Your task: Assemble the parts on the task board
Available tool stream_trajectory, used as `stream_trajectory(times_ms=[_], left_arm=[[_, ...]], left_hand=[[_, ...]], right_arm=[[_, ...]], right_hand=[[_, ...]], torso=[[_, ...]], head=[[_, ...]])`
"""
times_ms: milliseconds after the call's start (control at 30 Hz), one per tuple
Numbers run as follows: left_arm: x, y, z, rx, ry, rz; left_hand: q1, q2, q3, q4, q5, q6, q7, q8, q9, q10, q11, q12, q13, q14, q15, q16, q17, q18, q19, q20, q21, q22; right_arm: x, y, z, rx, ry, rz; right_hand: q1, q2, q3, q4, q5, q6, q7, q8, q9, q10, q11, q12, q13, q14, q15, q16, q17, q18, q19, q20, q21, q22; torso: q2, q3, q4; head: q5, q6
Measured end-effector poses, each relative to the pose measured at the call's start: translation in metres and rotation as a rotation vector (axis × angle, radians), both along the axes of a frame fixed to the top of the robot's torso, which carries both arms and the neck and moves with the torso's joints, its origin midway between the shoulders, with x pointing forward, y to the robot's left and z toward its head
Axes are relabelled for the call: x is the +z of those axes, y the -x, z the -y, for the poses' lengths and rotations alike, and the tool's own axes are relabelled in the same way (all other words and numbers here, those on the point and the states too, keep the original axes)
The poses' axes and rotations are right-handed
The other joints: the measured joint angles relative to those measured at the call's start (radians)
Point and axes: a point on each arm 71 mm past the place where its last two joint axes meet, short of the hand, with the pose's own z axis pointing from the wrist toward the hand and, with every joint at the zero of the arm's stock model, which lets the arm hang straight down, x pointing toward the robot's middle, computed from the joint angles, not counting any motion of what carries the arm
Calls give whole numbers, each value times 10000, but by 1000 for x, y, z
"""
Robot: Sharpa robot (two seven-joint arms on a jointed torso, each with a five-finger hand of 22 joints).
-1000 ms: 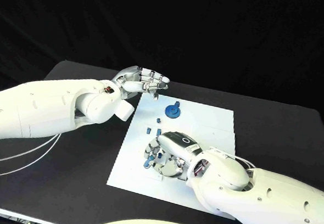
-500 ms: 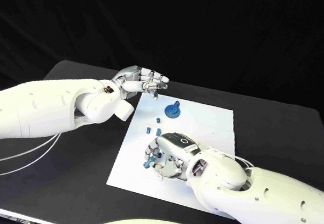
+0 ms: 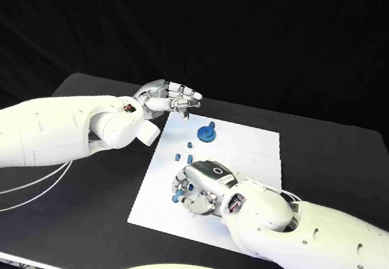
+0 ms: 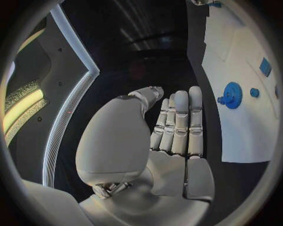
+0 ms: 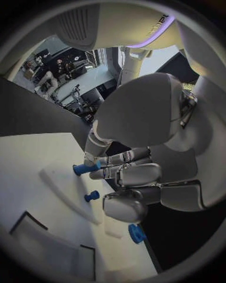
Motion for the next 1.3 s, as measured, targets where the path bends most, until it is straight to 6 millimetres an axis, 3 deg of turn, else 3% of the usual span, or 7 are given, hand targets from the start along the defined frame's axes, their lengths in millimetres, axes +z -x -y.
stream_trajectory(times_ms=[200, 400, 833, 967, 1033, 1133, 1300], left_arm=[[0, 0, 0, -4, 1, -2], [0, 0, 0, -1, -1, -5], [0, 0, -1, 1, -10, -21], [0, 0, -1, 1, -13, -25], [0, 0, -1, 3, -15, -28], [0, 0, -1, 6, -17, -32], [0, 0, -2, 18, -23, -38]], left_hand=[[0, 0, 0, 0, 0, 0, 0, 0, 0, 0, 0, 0, 0, 0, 0, 0, 0, 0, 0, 0, 0, -1], [0, 0, 0, 0, 0, 0, 0, 0, 1, 0, 0, 0, 0, 0, 0, 0, 0, 0, 0, 0, 0, 0], [0, 0, 0, -1, 0, 0, 0, 0, 2, 0, 0, 0, 1, 0, 0, 0, 0, 0, 0, 0, 0, 1], [0, 0, 1, -1, 0, 0, 0, 0, 2, 0, 0, 0, 0, 0, 0, 0, 1, 0, 0, 0, 0, 1], [0, 0, 0, -1, 0, 0, 0, 0, 2, 0, 0, 0, 1, 0, 0, 0, 1, 0, 0, 0, 0, 1], [0, 0, 0, 0, 0, 0, 0, 0, 2, 0, 0, 0, 0, 0, 0, 0, 1, 0, 0, 0, 0, 1], [0, 0, 0, -1, 0, -36, -36, 0, 3, -25, -25, 0, -4, -30, 30, 0, -3, 0, 0, 0, 0, -6]], right_arm=[[-1, 1, -1, 42, 41, -20], [-3, 2, -1, 112, 78, -98], [-3, 1, 3, 66, -14, -135], [-1, 2, 9, -32, -186, -106], [1, 2, 14, -112, -326, -82], [7, 0, 23, -262, -563, -18], [22, -10, 52, -784, -1036, 69]], right_hand=[[-422, -258, -153, 45, 68, -494, 156, -290, -55, -267, -239, -406, -57, -12, 121, 0, -17, 1, -116, 116, -186, -1], [-575, -413, -257, 66, 53, -720, 208, -442, -135, -717, -7, -538, -158, -36, 219, 0, -111, 1, -206, 206, -415, 7], [-640, -480, -685, -7, 53, -1330, 222, -884, -314, -1863, 134, -630, -321, -36, 361, -188, -681, 0, -601, 382, -1395, -279], [-636, -476, -1475, 35, 53, -1642, 201, -1139, -402, -2526, 216, -414, -321, -126, 450, -505, -1223, 164, -891, 450, -2148, -677], [-329, -260, -2287, 118, 53, -1742, 102, -1271, -454, -2900, 246, -103, -297, -162, 486, -663, -1522, 163, -979, 470, -2547, -898], [-37, -150, -2922, 260, 53, -1877, 95, -1369, -509, -3067, 241, 247, -258, -162, 486, -697, -1632, 163, -978, 470, -2709, -995], [88, -48, -3093, 361, 53, -1847, 266, -1369, -529, -2848, 121, 715, -204, -162, 486, -697, -1616, 163, -877, 378, -2583, -921]], torso=[[-1, -2, 0], [-1, -2, 0], [1, 5, -4], [1, 4, -3], [0, 4, -4], [-3, 4, -4], [-13, -1, -6]], head=[[-4, 1], [-14, 1], [-38, 6], [-66, 25], [-80, 35], [-116, 51], [-193, 96]])
